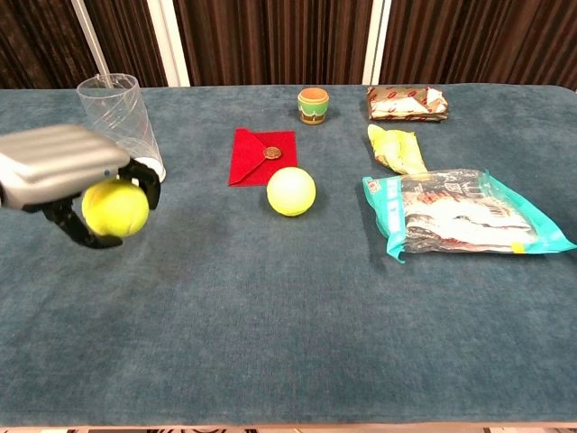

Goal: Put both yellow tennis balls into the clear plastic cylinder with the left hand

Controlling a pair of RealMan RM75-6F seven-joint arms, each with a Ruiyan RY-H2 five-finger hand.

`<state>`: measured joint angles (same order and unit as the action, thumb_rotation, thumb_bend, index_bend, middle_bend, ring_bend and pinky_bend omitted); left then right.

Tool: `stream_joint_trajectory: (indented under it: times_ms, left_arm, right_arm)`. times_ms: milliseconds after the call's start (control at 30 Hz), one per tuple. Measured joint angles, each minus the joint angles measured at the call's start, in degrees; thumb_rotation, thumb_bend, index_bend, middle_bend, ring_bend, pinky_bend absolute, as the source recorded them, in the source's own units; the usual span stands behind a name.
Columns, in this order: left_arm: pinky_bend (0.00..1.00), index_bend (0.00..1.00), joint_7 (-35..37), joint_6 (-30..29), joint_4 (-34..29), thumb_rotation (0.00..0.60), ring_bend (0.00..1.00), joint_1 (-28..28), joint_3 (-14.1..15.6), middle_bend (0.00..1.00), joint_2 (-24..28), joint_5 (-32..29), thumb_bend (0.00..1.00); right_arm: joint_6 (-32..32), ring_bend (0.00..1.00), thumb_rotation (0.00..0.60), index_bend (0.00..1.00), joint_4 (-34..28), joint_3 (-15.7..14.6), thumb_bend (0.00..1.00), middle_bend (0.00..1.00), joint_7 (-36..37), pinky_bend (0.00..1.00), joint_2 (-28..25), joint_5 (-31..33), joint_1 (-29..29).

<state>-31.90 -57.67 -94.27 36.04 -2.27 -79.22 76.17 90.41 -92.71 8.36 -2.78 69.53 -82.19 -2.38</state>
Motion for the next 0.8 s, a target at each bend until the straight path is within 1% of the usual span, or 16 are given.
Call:
stream_joint_trajectory:
  times_ms: [67, 167, 300, 400, 567, 700, 800]
  left_arm:
    - [0.47, 0.49, 0.09, -0.22, -1.19, 0.6, 0.38, 0.48, -1.17, 0.47, 1.13, -0.13, 0.31]
    - [0.48, 0.49, 0.31, -0.41, -3.82, 0.6, 0.38, 1.57, -3.89, 0.47, 3.52, -1.02, 0.31]
    - [0.5, 0.48, 1.13, -1.44, -7.22, 0.6, 0.38, 3.26, -8.58, 0.47, 6.82, -2.01, 0.31]
    - [0.52, 0.48, 1.97, -3.04, -8.28, 0.6, 0.38, 4.3, -11.39, 0.47, 8.22, -2.04, 0.31]
    - [0.52, 0.48, 1.27, -4.02, -8.5, 0.6, 0.38, 5.33, -14.02, 0.48, 10.17, -4.47, 0.31]
    - [0.52, 0.47, -0.19, -4.14, -7.68, 0.6, 0.38, 6.01, -15.5, 0.47, 11.1, -8.88, 0.3]
    - [0.52, 0.47, -0.32, -2.79, -6.91, 0.6, 0.38, 6.55, -16.0, 0.47, 11.63, -13.04, 0.3]
  right_arm:
    - [0.01, 0.03, 0.6, 0.0, -0.02, 0.01, 0.34, 0.0, -0.24, 0.09, 0.07, 0.07, 0.0]
    - [-0.08, 0.03, 0.6, 0.0, -0.03, -0.03, 0.34, 0.0, -0.57, 0.09, 0.18, 0.12, -0.02]
    - [-0.25, 0.03, 0.6, 0.0, 0.01, -0.09, 0.34, 0.0, -1.0, 0.09, 0.42, 0.31, -0.06]
    - [-0.42, 0.03, 0.6, 0.0, 0.05, -0.11, 0.34, 0.0, -1.16, 0.09, 0.54, 0.37, -0.13]
    - [-0.33, 0.03, 0.6, 0.0, 0.17, 0.0, 0.34, 0.0, -0.96, 0.09, 0.62, 0.4, -0.14]
    - [-0.17, 0.03, 0.6, 0.0, 0.08, 0.12, 0.34, 0.0, -0.91, 0.09, 0.58, 0.64, -0.01]
    - [-0.03, 0.03, 0.6, 0.0, -0.06, 0.15, 0.34, 0.0, -0.96, 0.09, 0.54, 0.59, 0.05]
